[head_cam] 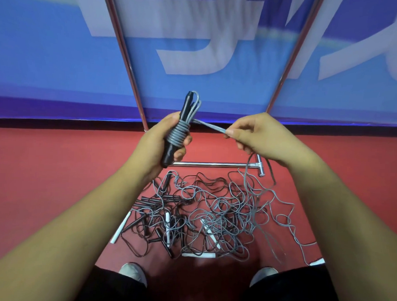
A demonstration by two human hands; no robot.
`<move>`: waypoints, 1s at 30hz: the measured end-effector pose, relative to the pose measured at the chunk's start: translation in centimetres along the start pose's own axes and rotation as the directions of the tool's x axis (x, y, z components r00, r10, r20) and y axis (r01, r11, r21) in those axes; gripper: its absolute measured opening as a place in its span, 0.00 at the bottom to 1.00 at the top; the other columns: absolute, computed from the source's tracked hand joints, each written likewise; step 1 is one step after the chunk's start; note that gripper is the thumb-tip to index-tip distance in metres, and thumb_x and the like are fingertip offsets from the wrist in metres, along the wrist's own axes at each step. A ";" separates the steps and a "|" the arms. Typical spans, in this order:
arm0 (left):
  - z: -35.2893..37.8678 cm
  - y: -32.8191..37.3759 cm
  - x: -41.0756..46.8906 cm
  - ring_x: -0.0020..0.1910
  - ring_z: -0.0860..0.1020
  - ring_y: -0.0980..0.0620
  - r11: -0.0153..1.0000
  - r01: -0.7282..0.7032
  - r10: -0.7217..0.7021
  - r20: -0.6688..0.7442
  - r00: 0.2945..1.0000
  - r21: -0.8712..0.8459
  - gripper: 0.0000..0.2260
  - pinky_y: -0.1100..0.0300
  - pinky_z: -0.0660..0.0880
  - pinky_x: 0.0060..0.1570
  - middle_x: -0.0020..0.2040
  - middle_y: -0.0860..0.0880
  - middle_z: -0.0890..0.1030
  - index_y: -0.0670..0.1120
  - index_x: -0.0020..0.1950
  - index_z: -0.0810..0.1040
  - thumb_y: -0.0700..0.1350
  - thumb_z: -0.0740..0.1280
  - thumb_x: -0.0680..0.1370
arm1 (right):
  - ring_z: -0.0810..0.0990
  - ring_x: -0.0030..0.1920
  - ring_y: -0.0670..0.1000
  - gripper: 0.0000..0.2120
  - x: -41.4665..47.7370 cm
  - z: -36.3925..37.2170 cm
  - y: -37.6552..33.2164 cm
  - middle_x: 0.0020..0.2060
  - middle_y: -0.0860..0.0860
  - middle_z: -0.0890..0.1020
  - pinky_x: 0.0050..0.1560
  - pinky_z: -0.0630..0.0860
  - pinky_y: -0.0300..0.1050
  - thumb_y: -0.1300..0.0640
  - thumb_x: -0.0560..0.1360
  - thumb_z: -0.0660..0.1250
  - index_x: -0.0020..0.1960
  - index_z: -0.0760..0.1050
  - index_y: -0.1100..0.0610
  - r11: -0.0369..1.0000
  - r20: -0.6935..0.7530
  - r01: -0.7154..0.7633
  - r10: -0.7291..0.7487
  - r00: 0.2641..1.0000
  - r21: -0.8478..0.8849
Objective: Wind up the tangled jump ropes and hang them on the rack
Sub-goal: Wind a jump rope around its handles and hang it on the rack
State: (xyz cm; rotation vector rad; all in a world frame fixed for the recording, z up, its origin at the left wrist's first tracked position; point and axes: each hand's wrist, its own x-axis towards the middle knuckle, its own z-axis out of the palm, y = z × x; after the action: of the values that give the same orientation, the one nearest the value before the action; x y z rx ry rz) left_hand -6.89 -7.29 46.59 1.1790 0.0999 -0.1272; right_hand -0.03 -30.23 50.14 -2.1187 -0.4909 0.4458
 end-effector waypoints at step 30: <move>0.6 -1.5 -0.6 0.50 0.78 0.44 -0.099 -0.101 -0.103 0.091 0.991 0.990 0.16 0.54 0.71 0.44 0.44 0.51 0.76 0.56 0.64 0.74 0.61 0.61 0.79 | 0.70 0.30 0.44 0.06 -0.8 1.8 -2.8 0.29 0.50 0.79 0.35 0.68 0.43 0.54 0.76 0.71 0.42 0.83 0.54 0.936 0.045 0.188 -0.183 0.982 -0.299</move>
State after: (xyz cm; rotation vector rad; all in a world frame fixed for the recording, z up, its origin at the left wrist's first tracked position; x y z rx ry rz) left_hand -7.69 -8.38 45.56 2.8252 -0.2007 -0.3271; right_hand -2.13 -27.92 51.62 -2.3331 -0.8041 0.2938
